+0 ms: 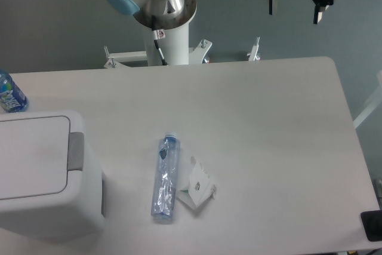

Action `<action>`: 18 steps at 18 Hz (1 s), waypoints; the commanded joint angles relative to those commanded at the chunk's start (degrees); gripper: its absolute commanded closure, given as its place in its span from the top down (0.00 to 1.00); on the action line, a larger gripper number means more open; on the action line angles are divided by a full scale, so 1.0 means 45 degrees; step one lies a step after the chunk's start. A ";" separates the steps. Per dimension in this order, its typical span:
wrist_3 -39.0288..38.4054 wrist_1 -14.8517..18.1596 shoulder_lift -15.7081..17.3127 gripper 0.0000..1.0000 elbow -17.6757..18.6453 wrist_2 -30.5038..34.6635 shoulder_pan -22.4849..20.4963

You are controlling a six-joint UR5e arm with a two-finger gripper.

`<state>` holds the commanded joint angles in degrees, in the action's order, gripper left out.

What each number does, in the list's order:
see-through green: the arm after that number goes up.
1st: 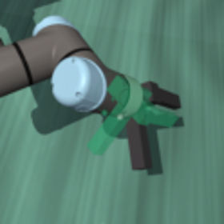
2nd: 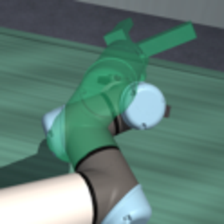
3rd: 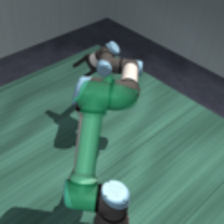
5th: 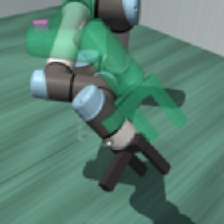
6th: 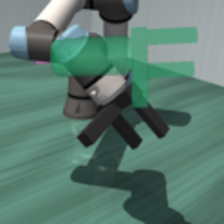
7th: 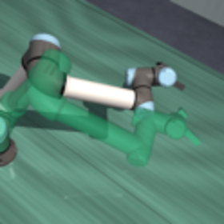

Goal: Open the trash can
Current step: 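Move the open gripper down toward the white trash can lid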

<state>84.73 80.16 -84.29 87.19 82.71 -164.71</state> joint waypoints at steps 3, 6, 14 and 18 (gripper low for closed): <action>-0.0039 0.0019 0.0000 1.00 -0.0019 -0.0020 0.0059; -0.0698 -0.0039 0.0000 1.00 0.0000 -0.0447 0.0117; -0.7962 -0.1659 -0.0683 1.00 0.0019 -0.1445 0.2049; -1.0520 -0.2128 -0.1132 1.00 0.0020 -0.1484 0.3551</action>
<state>37.39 70.58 -89.38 87.28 76.03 -148.73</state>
